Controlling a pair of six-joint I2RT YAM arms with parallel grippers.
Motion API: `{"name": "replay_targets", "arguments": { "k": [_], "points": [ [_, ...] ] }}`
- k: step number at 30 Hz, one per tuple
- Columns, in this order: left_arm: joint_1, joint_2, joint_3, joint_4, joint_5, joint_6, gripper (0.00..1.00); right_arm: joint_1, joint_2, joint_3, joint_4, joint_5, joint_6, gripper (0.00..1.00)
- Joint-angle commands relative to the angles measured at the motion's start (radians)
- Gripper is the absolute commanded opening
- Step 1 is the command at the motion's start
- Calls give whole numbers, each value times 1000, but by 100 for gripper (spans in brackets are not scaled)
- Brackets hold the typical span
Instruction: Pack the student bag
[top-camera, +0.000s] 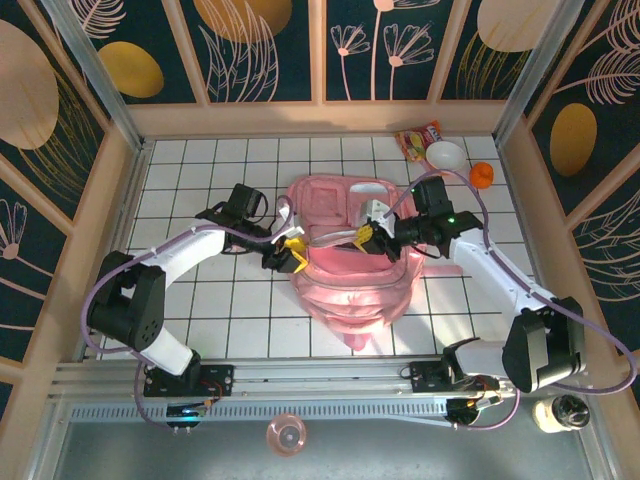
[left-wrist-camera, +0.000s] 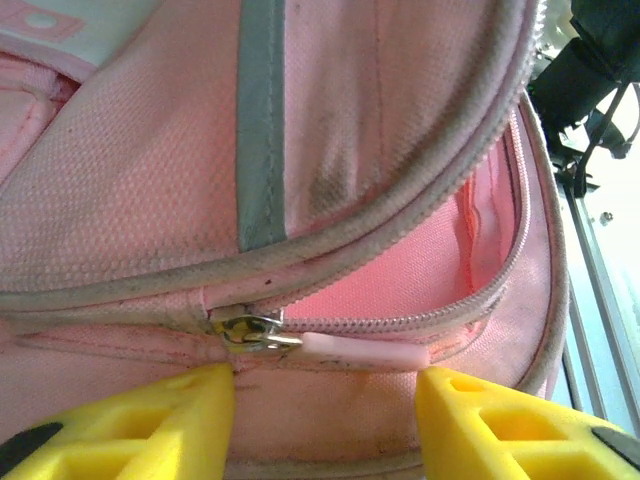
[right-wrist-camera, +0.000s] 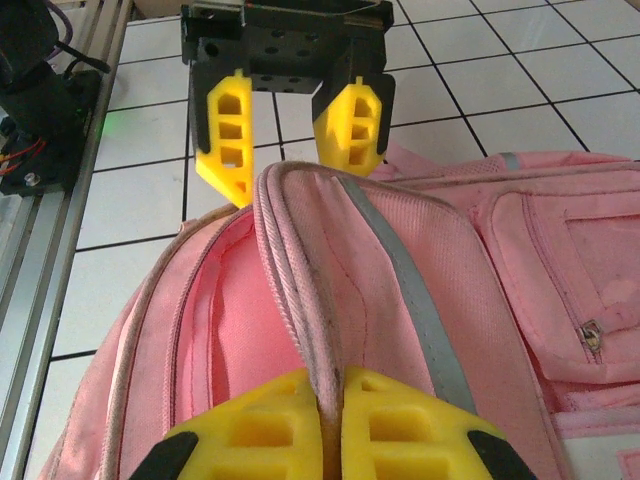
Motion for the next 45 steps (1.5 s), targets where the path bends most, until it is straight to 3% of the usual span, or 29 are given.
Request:
{"name": "replay_targets", "arguments": {
  "k": [1,3,7,12,17,21,25,30,34,37,41,45],
  "points": [
    [-4,-30,-15,-7,66,27,59,3,-30,-4,25,-3,22,0],
    [-3,-42,-14,-38,71,57,63,3,-27,-1,18,3,16,0],
    [-3,-74,-66,11,0,37,63,3,-19,11,11,-6,8,0],
    [-4,-23,-36,56,-59,19,52,5,-21,18,10,-15,4,0],
    [-5,36,24,62,6,4,48,6,-27,10,18,-13,15,0],
    [-5,37,26,58,19,6,36,7,-31,2,25,-10,29,0],
    [-6,5,1,55,25,9,17,7,-35,-2,41,5,69,0],
    [-6,-50,-53,103,25,-30,8,8,-64,-30,73,35,171,6],
    [-10,-76,-80,151,16,-73,4,24,-122,-49,103,112,366,24],
    [-13,-86,-96,176,11,-88,7,54,-203,-72,131,178,581,37],
    [-26,-64,-97,187,8,-91,12,111,-298,-103,147,292,1001,49],
    [-38,-38,-76,149,16,-66,16,170,-324,-135,87,359,1484,51]
  ]
}}
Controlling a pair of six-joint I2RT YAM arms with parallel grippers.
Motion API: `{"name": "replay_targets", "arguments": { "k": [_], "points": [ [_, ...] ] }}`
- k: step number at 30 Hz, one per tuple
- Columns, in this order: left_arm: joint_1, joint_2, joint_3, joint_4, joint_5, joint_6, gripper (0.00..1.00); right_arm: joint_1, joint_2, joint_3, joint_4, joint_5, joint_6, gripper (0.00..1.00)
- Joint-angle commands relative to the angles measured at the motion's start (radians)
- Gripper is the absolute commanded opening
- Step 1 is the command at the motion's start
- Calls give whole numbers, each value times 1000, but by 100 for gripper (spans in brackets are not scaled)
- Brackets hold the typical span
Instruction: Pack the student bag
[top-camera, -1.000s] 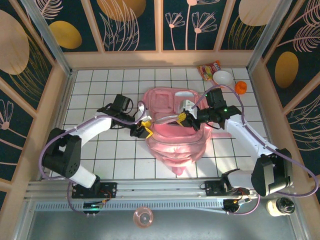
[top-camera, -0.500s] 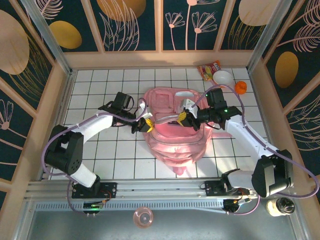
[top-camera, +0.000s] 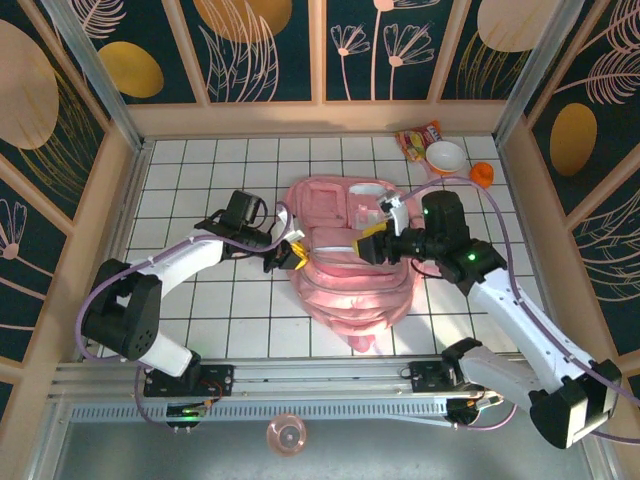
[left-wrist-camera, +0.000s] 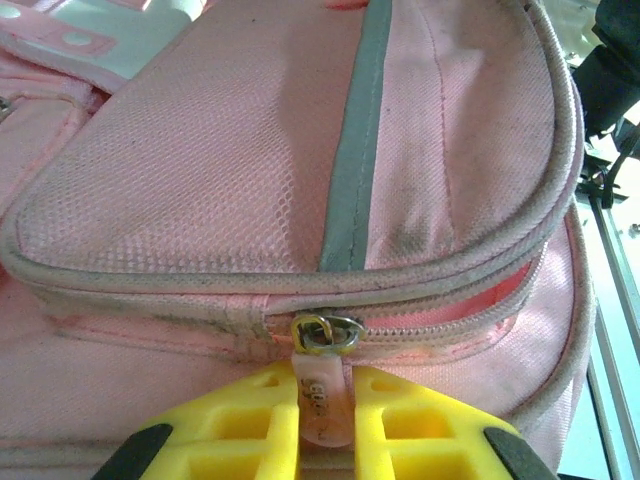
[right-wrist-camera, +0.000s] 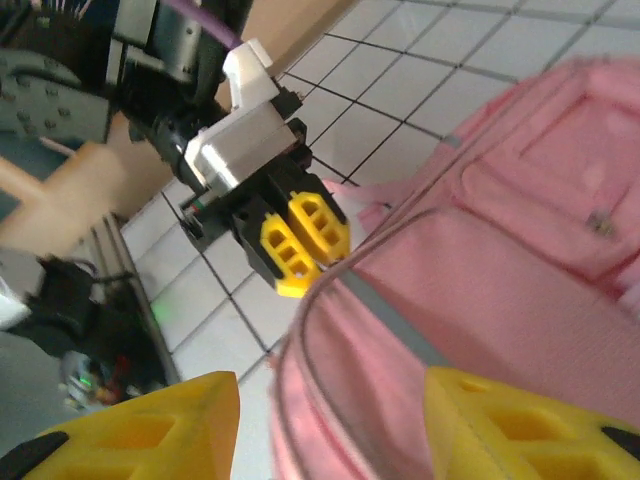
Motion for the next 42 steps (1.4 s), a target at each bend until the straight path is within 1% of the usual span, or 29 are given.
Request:
{"name": "replay_targets", "arguments": {
  "k": [1,3,5,6,8,11,14,18,21,24,29,30,31,33,34,37,39,42],
  "points": [
    [-14,16,16,-3,54,22,17,42,-8,-62,-26,82,592,51],
    [-15,16,15,-3,61,26,20,100,-26,-117,33,75,768,51],
    [-15,18,14,-3,74,25,25,163,-61,-175,124,119,922,52],
    [-16,19,14,-3,82,24,26,177,-72,-207,156,138,993,52],
    [-16,20,12,-3,96,26,30,190,-88,-275,243,127,1112,53],
    [-16,20,1,1,134,31,34,206,-91,-294,254,148,1158,56],
    [-18,25,-8,7,142,25,34,207,-90,-302,231,163,1171,58],
    [-18,20,-15,7,146,21,30,206,-80,-355,327,203,1221,58],
    [-18,6,-28,16,133,14,23,205,-51,-385,422,231,1262,56],
    [-19,-5,-35,28,118,-4,16,204,-29,-386,451,267,1272,50],
    [-26,-12,-39,34,107,-27,4,204,-16,-390,501,326,1293,32],
    [-28,-14,-38,31,108,-36,3,204,-14,-392,506,334,1297,28],
    [-30,-16,-36,25,109,-41,2,205,-11,-395,513,345,1299,22],
    [-40,-25,-37,16,107,-53,1,205,-2,-399,535,364,1306,11],
    [-45,-35,-40,15,107,-64,1,204,7,-399,548,371,1307,8],
    [-65,-75,-56,24,96,-108,2,207,44,-384,590,390,1304,1],
    [-82,-107,-65,31,88,-139,3,209,78,-365,616,399,1295,0],
    [-117,-156,-84,75,77,-222,6,215,144,-323,645,402,1269,0]
  ]
}}
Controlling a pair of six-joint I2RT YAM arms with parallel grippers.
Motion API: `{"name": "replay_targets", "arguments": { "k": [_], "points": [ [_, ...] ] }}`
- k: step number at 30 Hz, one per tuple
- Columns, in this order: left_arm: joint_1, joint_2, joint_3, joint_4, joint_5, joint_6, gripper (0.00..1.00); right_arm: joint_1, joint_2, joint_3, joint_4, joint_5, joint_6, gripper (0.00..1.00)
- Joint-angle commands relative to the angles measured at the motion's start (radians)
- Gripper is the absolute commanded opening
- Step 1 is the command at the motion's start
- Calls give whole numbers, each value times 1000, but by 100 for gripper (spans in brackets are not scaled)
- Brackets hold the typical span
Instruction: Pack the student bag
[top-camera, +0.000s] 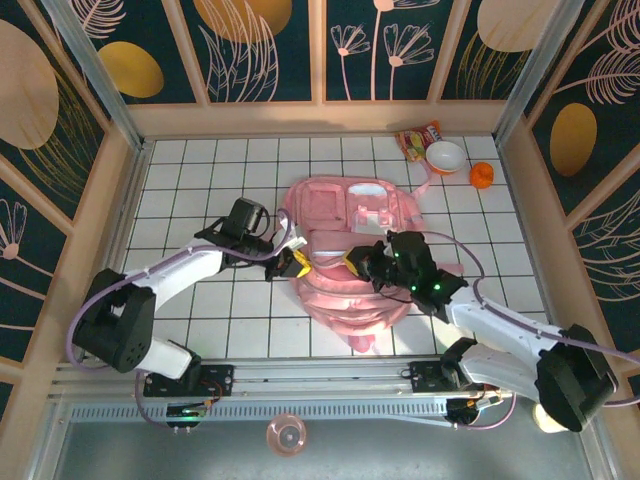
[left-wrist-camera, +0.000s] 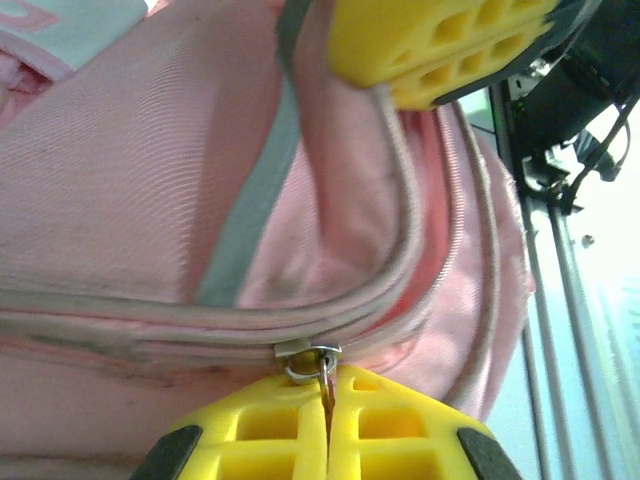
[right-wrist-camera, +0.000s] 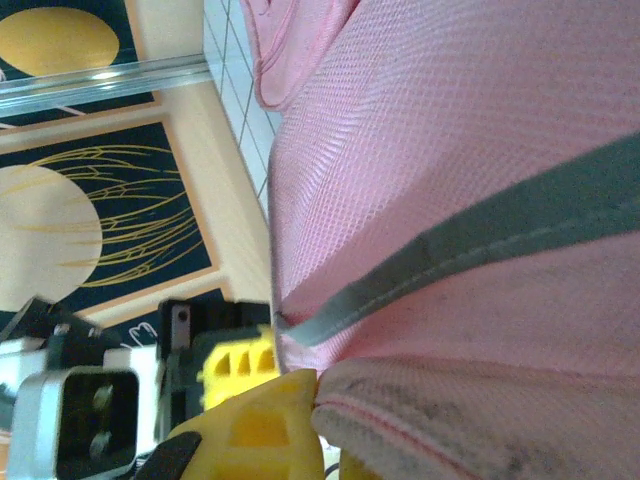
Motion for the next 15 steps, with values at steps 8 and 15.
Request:
{"name": "replay_targets", "arguments": {
  "k": [8,15],
  "points": [
    [-180,-109,-37,161,13,-237,15,24,194,158,152,-9,-110,0],
    [-216,-146,32,107,-72,-152,53,-50,167,191,-21,-185,-355,0]
  ]
}}
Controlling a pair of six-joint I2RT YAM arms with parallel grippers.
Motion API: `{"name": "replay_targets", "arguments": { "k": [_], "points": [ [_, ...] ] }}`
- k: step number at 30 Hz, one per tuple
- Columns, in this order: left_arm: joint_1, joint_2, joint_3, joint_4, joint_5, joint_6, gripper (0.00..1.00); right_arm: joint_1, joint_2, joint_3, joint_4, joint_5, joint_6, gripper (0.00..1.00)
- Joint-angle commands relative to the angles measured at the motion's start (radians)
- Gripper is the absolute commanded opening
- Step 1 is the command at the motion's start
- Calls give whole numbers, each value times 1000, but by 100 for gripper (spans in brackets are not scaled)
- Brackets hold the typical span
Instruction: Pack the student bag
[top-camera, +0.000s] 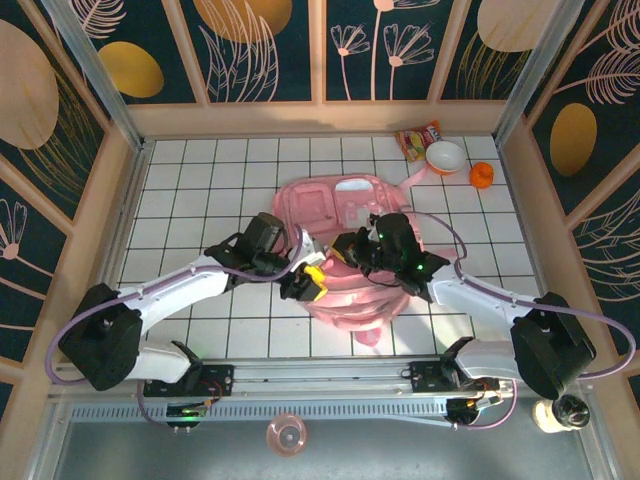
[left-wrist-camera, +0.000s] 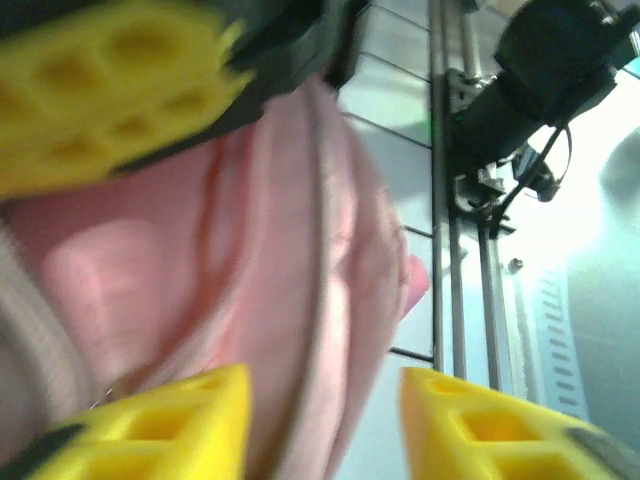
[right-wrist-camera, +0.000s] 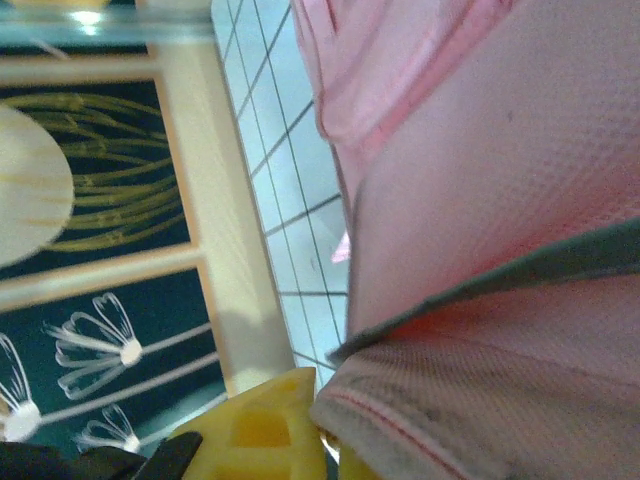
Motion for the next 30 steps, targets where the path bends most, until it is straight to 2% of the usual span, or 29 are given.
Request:
{"name": "replay_targets", "arguments": {
  "k": [1,3,6,11,14,20,24,30],
  "points": [
    [-9,-80,70,-9,-16,116,58,-48,-26,57,-87,-129,-220,0],
    [-10,-132,73,-56,-104,217,66,-91,-47,69,-167,-200,-337,0],
    [-9,-200,51,-55,-239,355,73,-176,-35,96,-280,-371,-491,0],
    [-10,-180,52,-49,-375,548,76,-219,35,221,-522,-440,-730,0],
    [-11,-104,91,-63,-380,611,78,-230,61,261,-550,-475,-768,0],
    [-12,18,136,-33,-284,623,73,-235,92,292,-543,-488,-770,0],
    [-12,53,112,-8,-321,631,60,-243,91,307,-538,-496,-769,0],
    [-12,33,37,22,-403,661,58,-276,74,297,-512,-524,-761,0]
  ]
}}
